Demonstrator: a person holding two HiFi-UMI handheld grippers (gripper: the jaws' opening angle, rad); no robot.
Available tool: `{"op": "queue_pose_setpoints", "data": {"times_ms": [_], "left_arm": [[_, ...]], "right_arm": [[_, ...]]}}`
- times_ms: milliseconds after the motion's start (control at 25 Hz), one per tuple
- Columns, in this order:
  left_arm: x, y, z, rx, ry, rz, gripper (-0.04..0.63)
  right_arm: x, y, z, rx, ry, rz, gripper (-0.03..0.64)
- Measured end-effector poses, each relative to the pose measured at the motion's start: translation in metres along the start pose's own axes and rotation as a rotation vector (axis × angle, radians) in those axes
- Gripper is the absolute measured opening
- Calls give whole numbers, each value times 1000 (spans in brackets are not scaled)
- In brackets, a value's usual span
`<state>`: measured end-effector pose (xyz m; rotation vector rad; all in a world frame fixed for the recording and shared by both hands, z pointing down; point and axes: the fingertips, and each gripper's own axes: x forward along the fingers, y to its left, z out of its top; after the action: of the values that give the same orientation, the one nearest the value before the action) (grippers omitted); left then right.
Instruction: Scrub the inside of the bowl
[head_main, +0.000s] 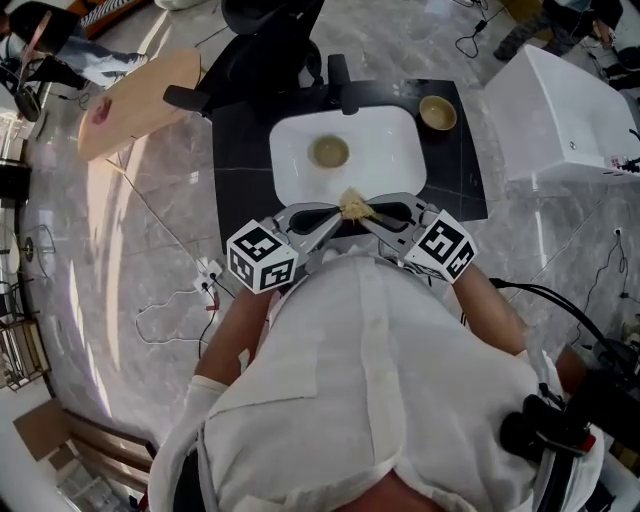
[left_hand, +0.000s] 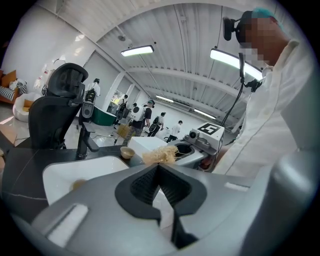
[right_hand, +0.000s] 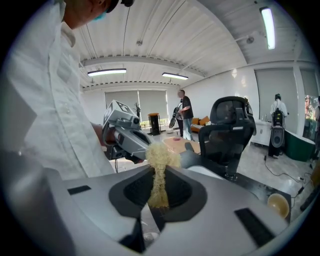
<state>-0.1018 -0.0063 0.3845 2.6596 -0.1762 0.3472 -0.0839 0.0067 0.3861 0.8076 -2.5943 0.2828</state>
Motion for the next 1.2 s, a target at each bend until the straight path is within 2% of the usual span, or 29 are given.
{"op": "queue_pose_setpoints", "data": {"times_ms": [640,1200], "left_arm": [[-20,14,-16,-25,28,-46,5],[-32,23,-26,-38,37,-43,5]], "right_arm": [[24,12,-3,45,0,-41,48],[37,21,-6,48,9,-51,48]]}}
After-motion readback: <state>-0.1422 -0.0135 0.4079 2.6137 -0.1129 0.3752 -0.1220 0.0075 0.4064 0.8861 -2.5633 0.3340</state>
